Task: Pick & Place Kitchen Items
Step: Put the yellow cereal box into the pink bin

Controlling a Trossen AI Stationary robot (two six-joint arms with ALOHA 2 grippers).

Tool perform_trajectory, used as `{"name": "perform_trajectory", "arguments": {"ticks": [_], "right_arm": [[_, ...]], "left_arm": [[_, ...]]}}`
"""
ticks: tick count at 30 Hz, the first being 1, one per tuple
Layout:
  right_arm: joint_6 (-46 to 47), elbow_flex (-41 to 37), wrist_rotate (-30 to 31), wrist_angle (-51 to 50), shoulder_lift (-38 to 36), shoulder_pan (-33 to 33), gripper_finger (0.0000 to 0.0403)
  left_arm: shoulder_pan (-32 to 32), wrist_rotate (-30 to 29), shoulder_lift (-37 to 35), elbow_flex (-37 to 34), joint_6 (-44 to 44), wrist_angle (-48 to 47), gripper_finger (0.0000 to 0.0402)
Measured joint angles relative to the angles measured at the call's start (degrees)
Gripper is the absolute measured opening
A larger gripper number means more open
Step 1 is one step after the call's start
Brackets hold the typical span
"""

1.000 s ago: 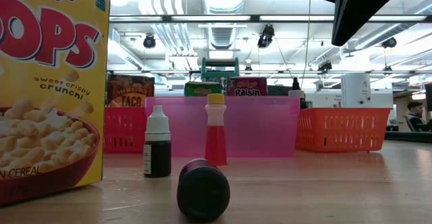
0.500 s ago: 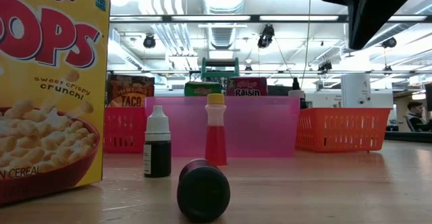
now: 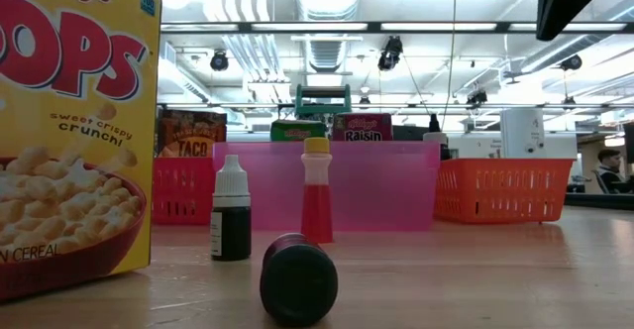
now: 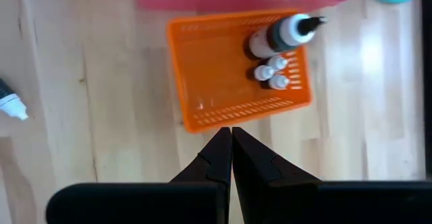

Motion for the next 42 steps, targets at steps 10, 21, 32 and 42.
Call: {"name": "perform_trajectory", "arguments": {"ticks": [10, 21, 32, 42], "right_arm": [[1.7, -7.8, 0.0, 0.4, -13.0, 0.0, 0.0008], [3.0, -15.3, 0.0, 0.7, -19.6, 0.0, 0.0008], [3.8, -17.0, 0.0, 0.8, -20.1, 0.0, 0.0008], [3.8, -17.0, 0.0, 1.0, -20.1, 0.0, 0.0008]], "left_arm": [[2.9, 10.1, 0.1, 1.2, 0.2, -0.4, 0.0264], [8.1, 18.0, -0.6, 0.8, 5.1, -0.7, 0.027], [9.9, 23.8, -0.6, -3.4, 5.9, 3.7, 0.0312], [9.4, 23.8, -0.6, -5.0, 4.1, 4.3, 0.0314]]}}
